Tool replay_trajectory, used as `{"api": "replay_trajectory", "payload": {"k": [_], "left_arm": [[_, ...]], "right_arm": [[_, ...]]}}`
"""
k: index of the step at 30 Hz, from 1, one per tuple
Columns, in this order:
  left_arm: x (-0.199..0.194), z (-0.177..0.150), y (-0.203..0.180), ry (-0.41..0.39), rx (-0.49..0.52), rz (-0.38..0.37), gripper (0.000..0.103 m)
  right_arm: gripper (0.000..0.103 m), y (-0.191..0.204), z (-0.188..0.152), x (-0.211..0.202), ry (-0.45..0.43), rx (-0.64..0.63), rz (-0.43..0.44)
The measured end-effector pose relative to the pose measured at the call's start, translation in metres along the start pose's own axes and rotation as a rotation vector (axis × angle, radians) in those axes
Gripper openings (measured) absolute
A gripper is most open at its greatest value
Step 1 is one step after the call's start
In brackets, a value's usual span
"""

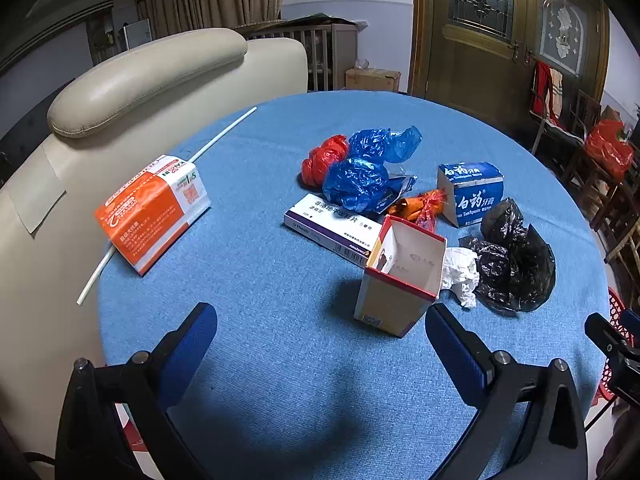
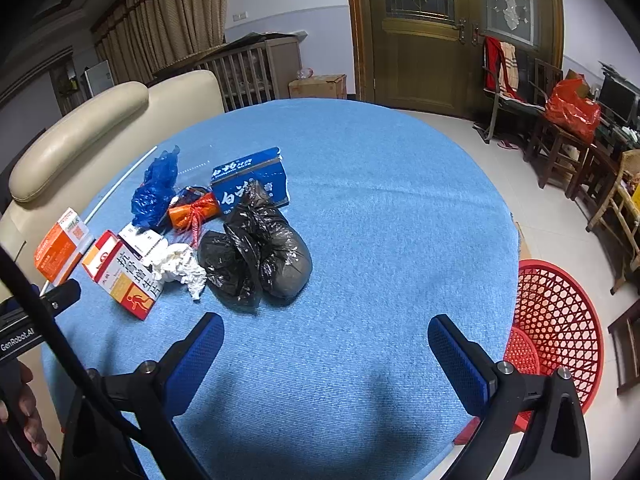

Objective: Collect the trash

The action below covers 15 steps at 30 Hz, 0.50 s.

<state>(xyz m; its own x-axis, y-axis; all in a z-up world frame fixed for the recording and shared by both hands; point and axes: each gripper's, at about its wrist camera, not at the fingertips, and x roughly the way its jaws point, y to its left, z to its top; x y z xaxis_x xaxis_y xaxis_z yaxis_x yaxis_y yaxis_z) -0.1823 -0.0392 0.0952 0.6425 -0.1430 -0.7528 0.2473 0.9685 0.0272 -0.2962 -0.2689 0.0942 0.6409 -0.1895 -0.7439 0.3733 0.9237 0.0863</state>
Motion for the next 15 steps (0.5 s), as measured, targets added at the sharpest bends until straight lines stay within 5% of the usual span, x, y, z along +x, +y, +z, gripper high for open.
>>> {"api": "replay_trajectory", "payload": {"k": [15], "left_arm": [[0.025, 0.007, -0.013, 0.059, 0.011, -0.084, 0.103]], "right_arm": [[0.103, -0.002, 0.001, 0.016, 0.031, 0.017, 0.036]]}}
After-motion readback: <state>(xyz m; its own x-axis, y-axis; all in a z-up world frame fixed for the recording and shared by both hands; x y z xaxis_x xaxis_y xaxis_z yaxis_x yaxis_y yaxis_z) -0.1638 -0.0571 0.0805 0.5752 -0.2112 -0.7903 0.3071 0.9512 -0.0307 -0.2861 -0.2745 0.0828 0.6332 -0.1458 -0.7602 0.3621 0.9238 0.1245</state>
